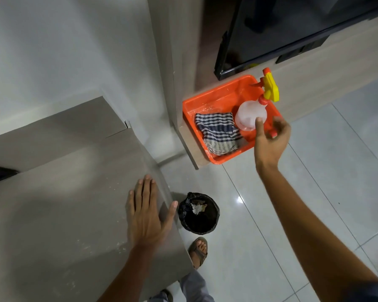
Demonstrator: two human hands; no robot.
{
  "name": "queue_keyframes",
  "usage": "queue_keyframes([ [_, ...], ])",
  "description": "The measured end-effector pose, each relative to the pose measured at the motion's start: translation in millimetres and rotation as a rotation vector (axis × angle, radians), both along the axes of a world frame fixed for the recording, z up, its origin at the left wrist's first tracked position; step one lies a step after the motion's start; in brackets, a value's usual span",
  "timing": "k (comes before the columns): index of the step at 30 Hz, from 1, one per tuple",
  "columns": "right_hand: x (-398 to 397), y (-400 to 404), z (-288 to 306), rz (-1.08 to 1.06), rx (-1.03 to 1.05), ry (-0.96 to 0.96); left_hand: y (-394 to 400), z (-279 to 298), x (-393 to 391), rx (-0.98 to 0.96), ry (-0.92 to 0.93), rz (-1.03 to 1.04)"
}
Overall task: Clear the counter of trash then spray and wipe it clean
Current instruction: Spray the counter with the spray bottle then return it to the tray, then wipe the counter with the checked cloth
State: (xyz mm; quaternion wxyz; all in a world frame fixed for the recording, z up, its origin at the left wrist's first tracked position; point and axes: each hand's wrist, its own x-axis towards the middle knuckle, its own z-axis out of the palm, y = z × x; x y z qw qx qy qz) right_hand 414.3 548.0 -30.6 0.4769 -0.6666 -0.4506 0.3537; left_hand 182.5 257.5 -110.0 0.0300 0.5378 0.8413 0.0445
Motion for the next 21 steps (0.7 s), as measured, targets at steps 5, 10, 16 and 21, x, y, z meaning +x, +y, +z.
queue_keyframes([
  [5, -37, -28, -7, 0.407, 0.028, -0.104, 1, 5, 1, -0.001, 0.009, -0.005],
  [10, -71, 14, -26, 0.826, -0.033, -0.592, 1, 12, 3, 0.018, 0.008, -0.012],
  [16, -83, 31, -51, 0.995, -0.181, -1.024, 2, 9, 2, 0.074, 0.006, 0.008],
  [21, -85, 31, -51, 1.046, -0.192, -1.142, 2, 7, 3, 0.076, 0.003, 0.023],
])
